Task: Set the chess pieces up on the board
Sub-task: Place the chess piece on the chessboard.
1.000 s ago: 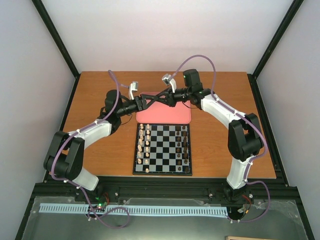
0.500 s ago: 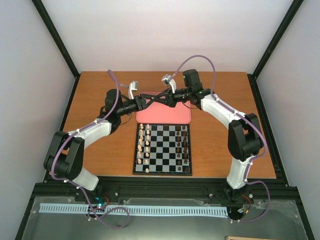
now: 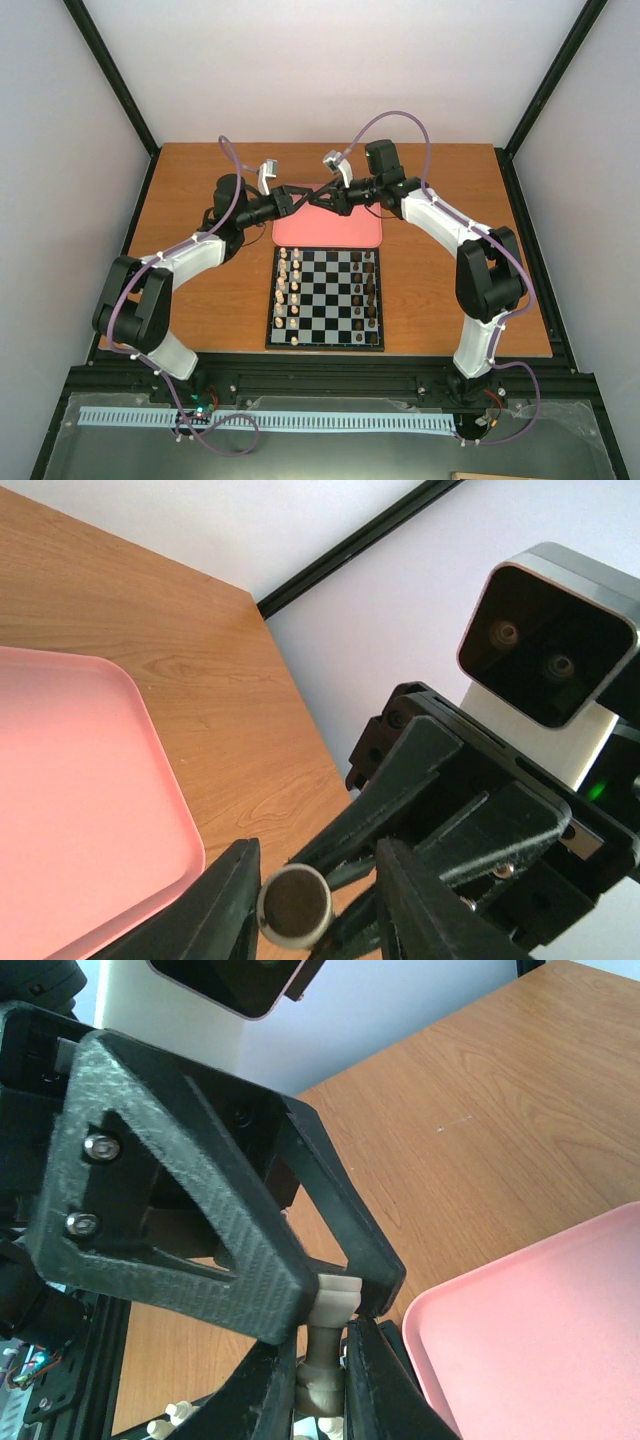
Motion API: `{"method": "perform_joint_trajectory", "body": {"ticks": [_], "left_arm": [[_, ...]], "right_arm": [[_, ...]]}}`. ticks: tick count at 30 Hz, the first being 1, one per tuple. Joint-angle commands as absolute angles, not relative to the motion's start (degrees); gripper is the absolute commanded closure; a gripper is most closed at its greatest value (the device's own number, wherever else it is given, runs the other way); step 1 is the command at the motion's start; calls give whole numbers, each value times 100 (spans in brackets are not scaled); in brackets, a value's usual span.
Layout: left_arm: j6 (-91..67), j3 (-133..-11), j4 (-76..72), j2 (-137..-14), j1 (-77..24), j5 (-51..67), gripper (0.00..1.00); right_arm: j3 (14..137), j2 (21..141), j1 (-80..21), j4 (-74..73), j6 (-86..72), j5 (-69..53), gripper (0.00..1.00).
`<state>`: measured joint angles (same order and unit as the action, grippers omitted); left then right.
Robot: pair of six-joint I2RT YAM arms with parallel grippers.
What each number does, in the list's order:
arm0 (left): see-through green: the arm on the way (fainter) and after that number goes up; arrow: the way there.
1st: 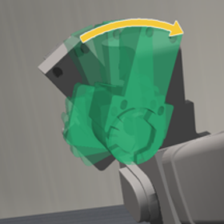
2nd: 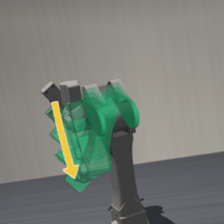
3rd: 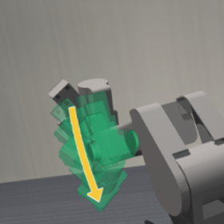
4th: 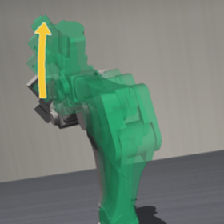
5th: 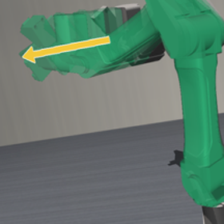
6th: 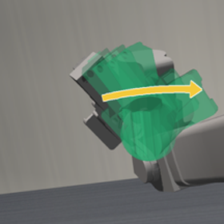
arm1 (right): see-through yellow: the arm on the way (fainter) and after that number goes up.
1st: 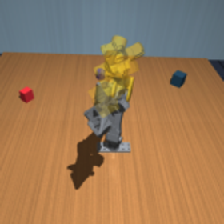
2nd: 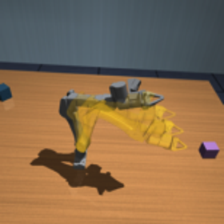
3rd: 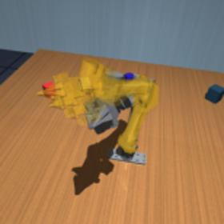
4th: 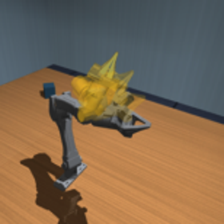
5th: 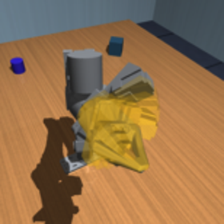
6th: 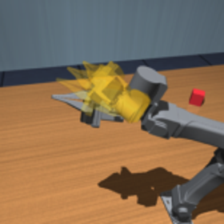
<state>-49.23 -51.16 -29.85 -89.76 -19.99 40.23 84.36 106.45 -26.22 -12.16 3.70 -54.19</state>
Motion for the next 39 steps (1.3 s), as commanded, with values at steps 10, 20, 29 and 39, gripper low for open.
{"method": "perform_joint_trajectory", "body": {"ticks": [10, 20, 29, 39], "left_arm": [[-4798, -5416, -2894, -9152, -2013, 4051, 99], [-4628, -5373, -2654, -8969, -2013, 3901, 99], [-4662, -5362, -2575, -8865, -1995, 3830, 99], [-5049, -5165, -2880, -8498, -1996, 3894, 99]], "right_arm": [[8576, 10571, -2669, -1252, 502, -5449, 89], [8683, 10458, -2672, -1307, 516, -5173, 56], [7765, 9786, -2663, -567, 57, -4366, 48], [6329, 9644, -2637, 1741, -1192, -4566, 53]]}}
